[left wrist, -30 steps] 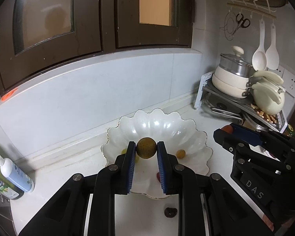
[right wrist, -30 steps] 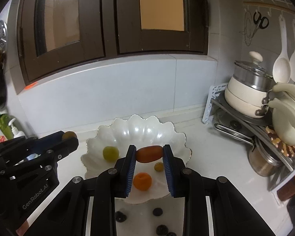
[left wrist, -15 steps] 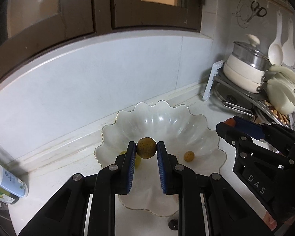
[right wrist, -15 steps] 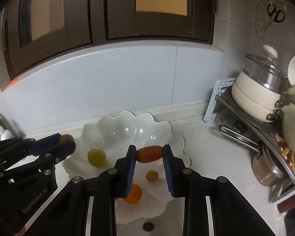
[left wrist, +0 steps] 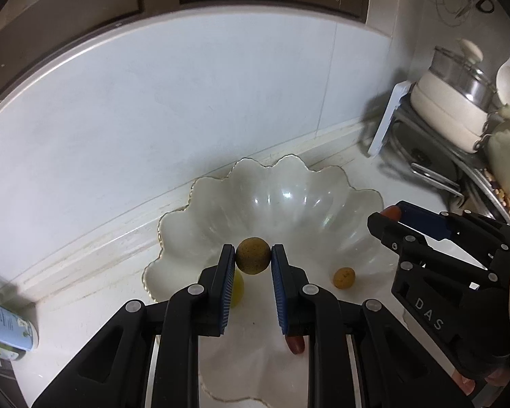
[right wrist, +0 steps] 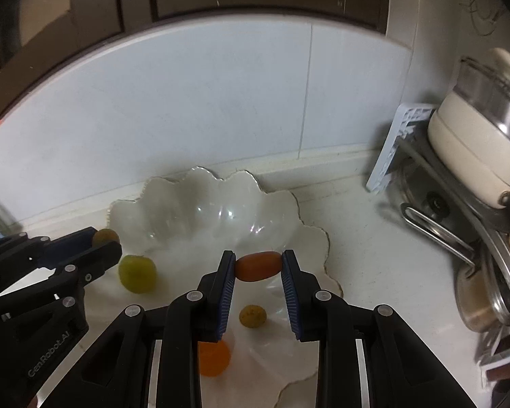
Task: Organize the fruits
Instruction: 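Open the left tool over the bowl while the right tool releases its fruit into it, then withdraw both open tools up and away from the bowl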
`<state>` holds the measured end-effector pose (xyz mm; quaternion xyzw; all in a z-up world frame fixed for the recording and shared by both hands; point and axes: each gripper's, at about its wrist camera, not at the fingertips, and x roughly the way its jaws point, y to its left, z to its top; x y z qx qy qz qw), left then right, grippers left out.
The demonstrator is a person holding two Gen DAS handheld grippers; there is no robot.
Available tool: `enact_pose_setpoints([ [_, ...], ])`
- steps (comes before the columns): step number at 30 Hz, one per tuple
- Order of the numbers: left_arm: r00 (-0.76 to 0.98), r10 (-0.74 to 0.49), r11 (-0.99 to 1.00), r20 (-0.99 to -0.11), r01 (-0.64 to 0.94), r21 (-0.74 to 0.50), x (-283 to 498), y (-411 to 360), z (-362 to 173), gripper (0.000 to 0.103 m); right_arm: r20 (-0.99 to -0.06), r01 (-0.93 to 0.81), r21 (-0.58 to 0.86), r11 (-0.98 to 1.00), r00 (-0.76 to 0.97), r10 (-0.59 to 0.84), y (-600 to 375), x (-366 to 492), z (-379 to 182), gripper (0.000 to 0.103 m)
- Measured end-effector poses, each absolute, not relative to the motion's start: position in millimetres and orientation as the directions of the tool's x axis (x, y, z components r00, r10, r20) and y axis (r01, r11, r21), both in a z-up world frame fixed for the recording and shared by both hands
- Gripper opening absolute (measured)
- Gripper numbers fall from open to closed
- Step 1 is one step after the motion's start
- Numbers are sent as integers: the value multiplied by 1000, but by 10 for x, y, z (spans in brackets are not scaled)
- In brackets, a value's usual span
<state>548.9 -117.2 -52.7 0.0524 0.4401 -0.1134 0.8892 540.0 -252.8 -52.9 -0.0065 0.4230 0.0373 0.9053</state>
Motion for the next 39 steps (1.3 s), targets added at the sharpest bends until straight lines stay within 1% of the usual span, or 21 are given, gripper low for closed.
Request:
enact_pose_setpoints([
  [3, 574, -137, 970, -807, 242, 8, 5580, -1205, -598, 23, -782, -73, 18, 997, 620, 60, -2527, 5493, -594, 29],
  [15, 496, -119, 974, -860, 229, -3, 5775, -1276, -793, 23, -827, -67, -1, 998, 561, 37, -2589, 5680, -817, 30],
  [17, 487, -122, 974, -865, 228, -9, 5782, -1279, -798, 25, -832, -67, 6, 998, 554, 42, -2604, 5685, -832, 31],
  [19, 485, -120, 973, -866, 230, -6, 5779, -1288, -796, 35, -836, -67, 12, 998, 547, 47, -2619, 5693, -846, 33],
  [21, 488, -116, 973, -865, 232, 0, 5774, -1288, -782, 36, -836, -66, 8, 998, 547, 43, -2626, 5692, -845, 39],
  [22, 490, -115, 973, -864, 232, 2, 5771, -1284, -772, 36, -836, -66, 7, 998, 547, 42, -2630, 5691, -842, 39],
  [26, 501, -113, 975, -858, 221, 1, 5731, -1248, -721, 36, -840, -67, 10, 998, 541, 44, -2638, 5661, -827, 39],
  [31, 543, -88, 979, -835, 202, 28, 5635, -1202, -617, 36, -824, -59, 5, 998, 566, 37, -2647, 5566, -711, 39],
  [35, 572, -94, 980, -815, 195, 23, 5525, -1142, -494, 36, -808, -55, -8, 998, 589, 26, -2625, 5459, -583, 39],
  [39, 612, -85, 980, -787, 195, 46, 5385, -1129, -363, 36, -786, -55, -15, 998, 618, 22, -2590, 5317, -456, 40],
])
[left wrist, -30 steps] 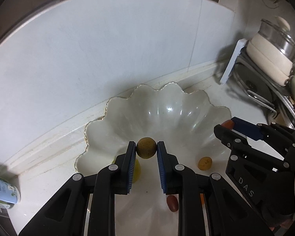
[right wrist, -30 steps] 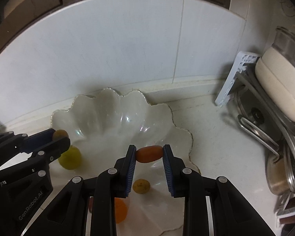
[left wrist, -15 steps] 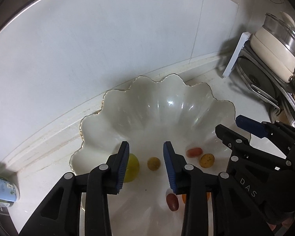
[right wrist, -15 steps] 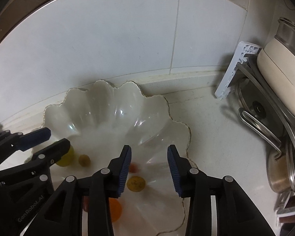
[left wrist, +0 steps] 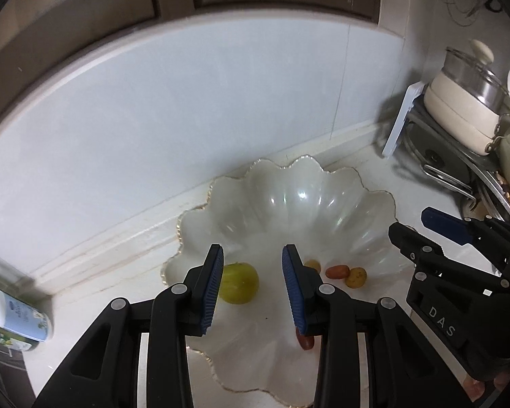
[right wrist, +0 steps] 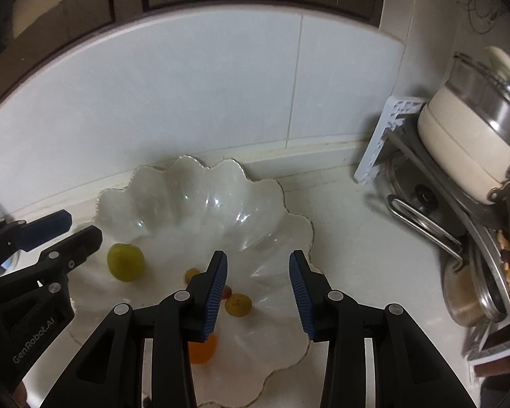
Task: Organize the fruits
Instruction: 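Withdraw both open tools up and away from the bowl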
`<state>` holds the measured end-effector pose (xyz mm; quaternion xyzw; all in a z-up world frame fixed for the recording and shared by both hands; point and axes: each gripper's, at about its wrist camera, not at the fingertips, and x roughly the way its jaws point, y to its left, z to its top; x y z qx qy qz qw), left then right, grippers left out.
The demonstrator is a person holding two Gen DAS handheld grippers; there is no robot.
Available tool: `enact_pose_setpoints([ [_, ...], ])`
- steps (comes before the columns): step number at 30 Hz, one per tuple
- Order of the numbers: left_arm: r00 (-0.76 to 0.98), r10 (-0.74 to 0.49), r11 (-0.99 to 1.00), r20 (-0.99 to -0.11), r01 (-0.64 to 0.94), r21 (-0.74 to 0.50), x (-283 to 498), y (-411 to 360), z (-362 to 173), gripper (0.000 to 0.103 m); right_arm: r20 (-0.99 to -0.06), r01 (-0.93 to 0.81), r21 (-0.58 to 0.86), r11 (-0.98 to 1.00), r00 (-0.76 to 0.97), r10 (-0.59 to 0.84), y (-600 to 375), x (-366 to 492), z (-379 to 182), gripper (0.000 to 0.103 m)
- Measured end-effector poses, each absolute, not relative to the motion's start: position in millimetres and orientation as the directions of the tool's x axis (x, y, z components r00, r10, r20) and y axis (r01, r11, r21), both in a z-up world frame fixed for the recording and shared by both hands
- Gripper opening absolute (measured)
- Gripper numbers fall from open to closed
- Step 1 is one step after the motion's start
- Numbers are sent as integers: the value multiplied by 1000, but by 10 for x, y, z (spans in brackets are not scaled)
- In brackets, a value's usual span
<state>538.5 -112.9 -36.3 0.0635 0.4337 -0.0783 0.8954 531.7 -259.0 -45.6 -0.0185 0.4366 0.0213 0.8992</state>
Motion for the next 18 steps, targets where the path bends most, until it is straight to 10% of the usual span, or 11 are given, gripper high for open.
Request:
enact_pose_setpoints([
  [18, 671, -163, 973, -724, 232, -5, 4766, -971, 7, 36, -692, -60, -14, 998, 721, 34, -2526, 4672, 31, 39],
])
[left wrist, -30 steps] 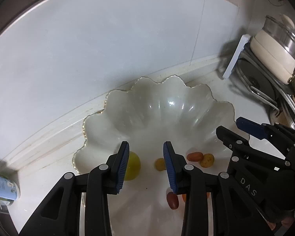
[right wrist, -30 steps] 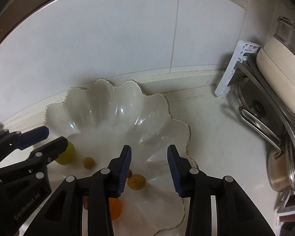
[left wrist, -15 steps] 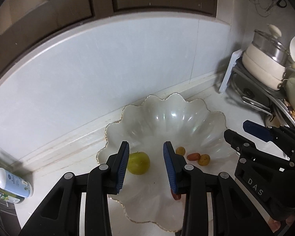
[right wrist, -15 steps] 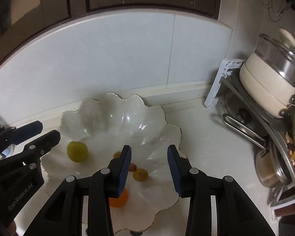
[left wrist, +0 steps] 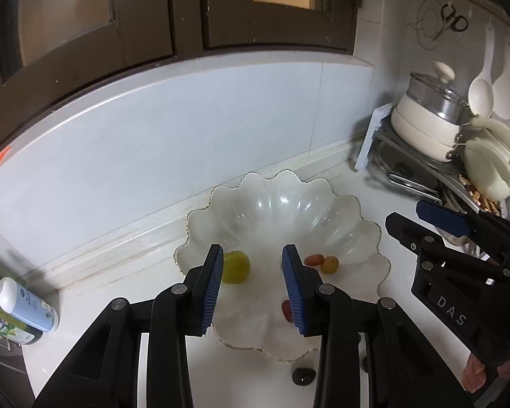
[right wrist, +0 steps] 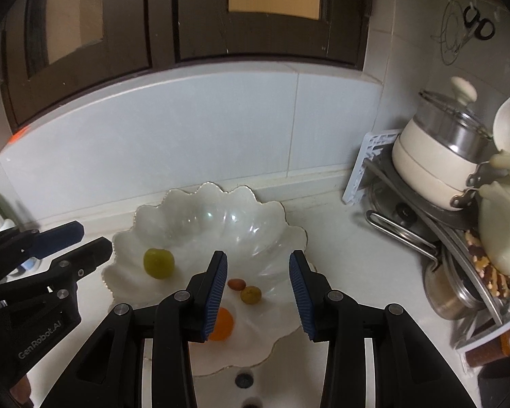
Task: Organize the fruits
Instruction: 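Withdraw both open tools up and away from the bowl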
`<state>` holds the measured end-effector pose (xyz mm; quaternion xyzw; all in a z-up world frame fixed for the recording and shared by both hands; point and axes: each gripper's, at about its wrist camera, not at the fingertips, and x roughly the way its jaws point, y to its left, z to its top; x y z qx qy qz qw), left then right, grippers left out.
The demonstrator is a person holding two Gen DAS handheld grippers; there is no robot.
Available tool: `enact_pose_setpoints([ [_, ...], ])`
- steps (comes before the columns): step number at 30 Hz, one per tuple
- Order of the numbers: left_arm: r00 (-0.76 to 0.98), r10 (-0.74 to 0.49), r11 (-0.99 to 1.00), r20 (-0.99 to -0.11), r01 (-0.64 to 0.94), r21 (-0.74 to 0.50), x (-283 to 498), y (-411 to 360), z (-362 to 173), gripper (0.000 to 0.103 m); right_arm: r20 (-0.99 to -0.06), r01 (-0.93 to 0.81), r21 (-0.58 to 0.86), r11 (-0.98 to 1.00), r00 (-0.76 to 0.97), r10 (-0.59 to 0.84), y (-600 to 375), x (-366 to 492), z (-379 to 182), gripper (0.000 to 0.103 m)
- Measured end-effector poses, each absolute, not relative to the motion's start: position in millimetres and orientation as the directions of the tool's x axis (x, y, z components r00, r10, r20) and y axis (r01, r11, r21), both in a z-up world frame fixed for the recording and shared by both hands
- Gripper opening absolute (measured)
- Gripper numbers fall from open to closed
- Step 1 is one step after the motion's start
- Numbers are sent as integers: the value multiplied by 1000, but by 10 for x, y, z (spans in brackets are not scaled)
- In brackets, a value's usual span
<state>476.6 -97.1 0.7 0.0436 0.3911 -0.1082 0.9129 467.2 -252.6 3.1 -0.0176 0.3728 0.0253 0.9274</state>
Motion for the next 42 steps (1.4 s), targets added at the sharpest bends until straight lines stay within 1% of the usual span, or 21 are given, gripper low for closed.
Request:
enact_pose_setpoints([
  [18, 706, -233, 960, -668, 278, -41, 4200, -774, 212, 36, -614, -71, -20, 997, 788, 44, -2390, 4058, 289, 39],
  [29, 744, -233, 957, -626, 291, -10, 3780, -726, 245, 36, -588, -41, -27, 999, 809, 18, -2393, 3650, 299, 39],
  [34, 739, -258, 951, -623, 309, -27, 3633, -716, 230, 36, -584, -39, -24, 999, 812, 18, -2387, 3487, 261, 40],
  [37, 740, -260, 949, -620, 314, -24, 3534, -710, 213, 36, -583, -45, -11, 999, 812, 30, -2386, 3387, 226, 39],
  [39, 746, -254, 949, -616, 315, -11, 3467, -712, 200, 36, -574, -35, -31, 999, 819, 12, -2371, 3312, 205, 39],
  [42, 754, -247, 951, -608, 311, -1, 3385, -708, 189, 36, -583, -42, -25, 999, 812, 20, -2368, 3246, 179, 40],
])
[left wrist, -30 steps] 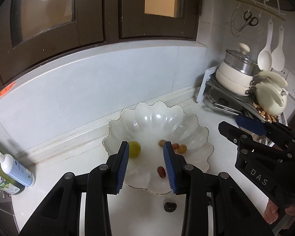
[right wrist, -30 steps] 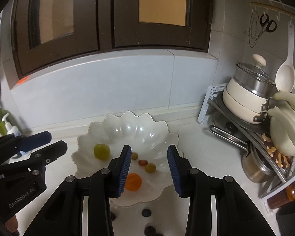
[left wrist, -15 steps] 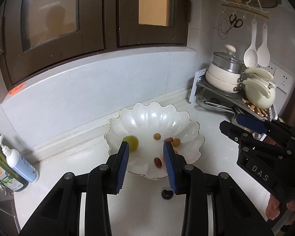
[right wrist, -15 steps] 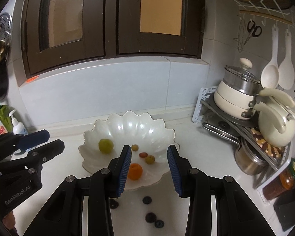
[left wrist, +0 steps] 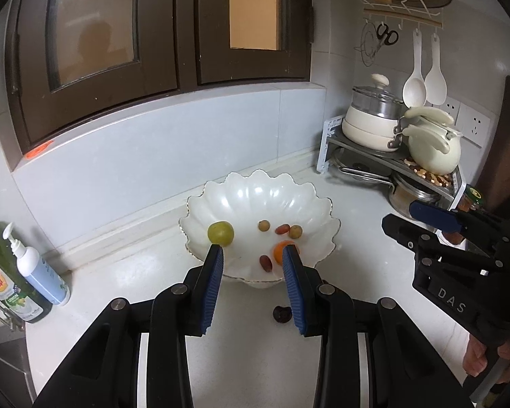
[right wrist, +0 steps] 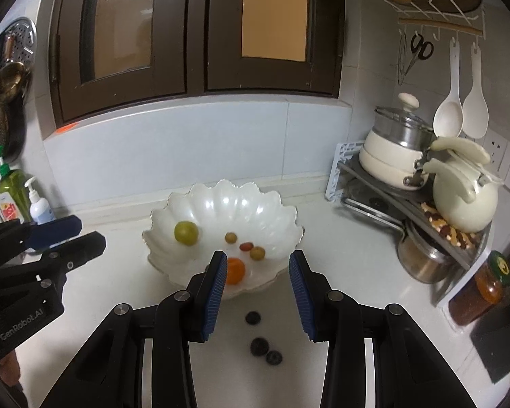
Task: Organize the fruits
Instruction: 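Withdraw both open tools up and away from the bowl, then move both open tools toward the dark plums on the counter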
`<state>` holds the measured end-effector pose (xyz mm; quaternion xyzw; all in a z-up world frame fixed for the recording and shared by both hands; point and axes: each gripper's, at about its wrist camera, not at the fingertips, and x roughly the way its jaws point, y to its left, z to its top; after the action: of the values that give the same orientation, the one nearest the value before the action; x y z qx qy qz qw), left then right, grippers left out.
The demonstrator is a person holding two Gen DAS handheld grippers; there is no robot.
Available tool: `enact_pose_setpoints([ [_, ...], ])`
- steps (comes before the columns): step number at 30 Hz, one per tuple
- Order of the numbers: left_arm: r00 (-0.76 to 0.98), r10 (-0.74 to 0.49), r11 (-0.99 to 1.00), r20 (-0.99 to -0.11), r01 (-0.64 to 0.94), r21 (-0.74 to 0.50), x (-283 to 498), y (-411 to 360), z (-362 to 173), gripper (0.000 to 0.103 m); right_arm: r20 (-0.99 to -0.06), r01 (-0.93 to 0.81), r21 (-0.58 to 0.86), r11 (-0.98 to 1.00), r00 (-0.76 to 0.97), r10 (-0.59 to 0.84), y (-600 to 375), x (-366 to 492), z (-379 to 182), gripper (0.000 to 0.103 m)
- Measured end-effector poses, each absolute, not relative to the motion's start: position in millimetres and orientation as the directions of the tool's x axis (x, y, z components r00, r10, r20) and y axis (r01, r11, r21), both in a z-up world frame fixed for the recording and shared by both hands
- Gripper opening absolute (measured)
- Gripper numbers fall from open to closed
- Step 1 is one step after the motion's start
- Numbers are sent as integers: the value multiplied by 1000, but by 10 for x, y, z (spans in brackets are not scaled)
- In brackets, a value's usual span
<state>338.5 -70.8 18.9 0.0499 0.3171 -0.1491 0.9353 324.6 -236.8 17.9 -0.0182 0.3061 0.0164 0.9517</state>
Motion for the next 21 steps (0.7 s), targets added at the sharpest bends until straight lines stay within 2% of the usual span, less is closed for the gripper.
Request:
enact_pose_setpoints([
  [21, 718, -272, 936, -641, 352, -3, 3085, -740, -37, 37, -629, -31, 32, 999, 776, 45, -2378, 2886, -83, 40],
])
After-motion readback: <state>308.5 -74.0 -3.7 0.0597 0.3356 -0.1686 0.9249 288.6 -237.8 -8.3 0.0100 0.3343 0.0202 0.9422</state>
